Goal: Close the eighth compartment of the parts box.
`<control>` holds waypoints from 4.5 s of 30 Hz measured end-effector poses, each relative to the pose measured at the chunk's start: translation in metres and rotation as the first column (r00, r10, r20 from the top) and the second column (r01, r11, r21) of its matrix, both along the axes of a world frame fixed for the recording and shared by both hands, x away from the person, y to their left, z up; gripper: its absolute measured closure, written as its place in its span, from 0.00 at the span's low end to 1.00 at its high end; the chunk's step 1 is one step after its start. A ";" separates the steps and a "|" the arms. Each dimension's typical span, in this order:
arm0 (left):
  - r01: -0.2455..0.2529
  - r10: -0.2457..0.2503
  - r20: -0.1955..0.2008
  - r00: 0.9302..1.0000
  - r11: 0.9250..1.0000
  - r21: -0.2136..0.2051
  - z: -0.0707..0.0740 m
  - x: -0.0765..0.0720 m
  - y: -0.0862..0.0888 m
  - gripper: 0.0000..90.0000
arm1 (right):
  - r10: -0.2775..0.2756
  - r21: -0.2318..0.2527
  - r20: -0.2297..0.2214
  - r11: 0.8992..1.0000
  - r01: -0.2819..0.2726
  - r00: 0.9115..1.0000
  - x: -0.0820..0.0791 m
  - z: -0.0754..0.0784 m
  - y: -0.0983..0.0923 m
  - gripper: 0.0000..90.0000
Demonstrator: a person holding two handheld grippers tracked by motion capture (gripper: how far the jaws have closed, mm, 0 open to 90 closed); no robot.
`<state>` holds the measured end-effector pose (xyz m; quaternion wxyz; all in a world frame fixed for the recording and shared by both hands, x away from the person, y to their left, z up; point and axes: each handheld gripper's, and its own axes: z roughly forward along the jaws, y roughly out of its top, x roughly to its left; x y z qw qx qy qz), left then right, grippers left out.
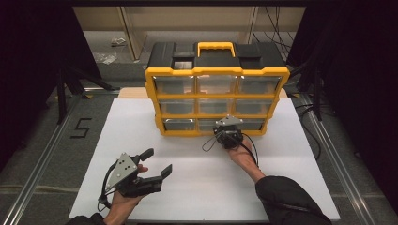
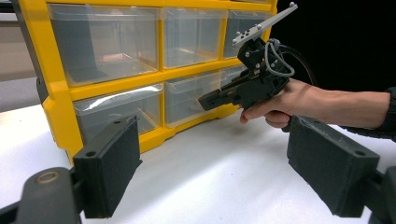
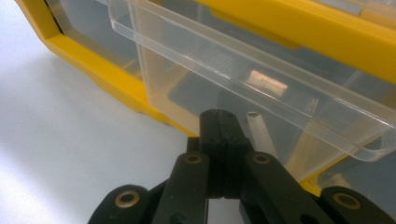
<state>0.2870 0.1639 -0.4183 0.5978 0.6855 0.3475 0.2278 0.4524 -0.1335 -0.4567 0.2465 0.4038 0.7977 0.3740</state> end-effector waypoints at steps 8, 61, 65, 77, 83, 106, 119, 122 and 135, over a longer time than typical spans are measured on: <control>0.000 0.000 -0.001 1.000 1.000 0.001 0.000 0.000 0.000 0.19 | -0.004 0.007 0.000 1.000 0.004 1.000 0.003 0.000 0.001 1.00; 0.001 -0.001 0.000 1.000 1.000 0.002 0.000 0.000 0.000 0.19 | -0.011 0.056 -0.033 0.998 0.013 0.999 -0.001 0.006 0.000 1.00; 0.003 -0.003 0.001 1.000 1.000 0.004 0.000 0.000 0.000 0.19 | -0.007 0.075 -0.026 0.997 0.008 1.000 -0.008 0.012 -0.001 0.98; 0.006 -0.006 0.000 1.000 1.000 0.005 0.000 0.000 -0.001 0.19 | 0.021 0.129 0.002 0.991 -0.021 1.000 -0.029 0.031 -0.005 0.77; 0.007 -0.007 0.000 1.000 1.000 0.008 0.000 0.000 -0.001 0.19 | 0.042 0.162 0.017 0.986 -0.044 0.999 -0.039 0.038 -0.008 0.64; 0.026 -0.026 -0.005 1.000 1.000 0.013 -0.001 0.000 -0.002 0.19 | 0.106 0.234 0.077 0.965 -0.121 0.991 -0.073 0.058 -0.008 0.40; 0.027 -0.027 -0.003 1.000 0.999 0.016 -0.001 0.000 -0.003 0.19 | 0.122 0.272 0.113 0.951 -0.149 0.986 -0.090 0.066 -0.016 0.33; 0.027 -0.027 -0.003 1.000 1.000 0.016 -0.001 0.000 -0.003 0.18 | 0.126 0.276 0.122 0.949 -0.156 0.984 -0.093 0.067 -0.018 0.32; 0.032 -0.032 0.000 0.999 0.999 0.015 -0.001 0.000 -0.003 0.18 | 0.138 0.301 0.147 0.937 -0.177 0.979 -0.106 0.070 -0.025 0.28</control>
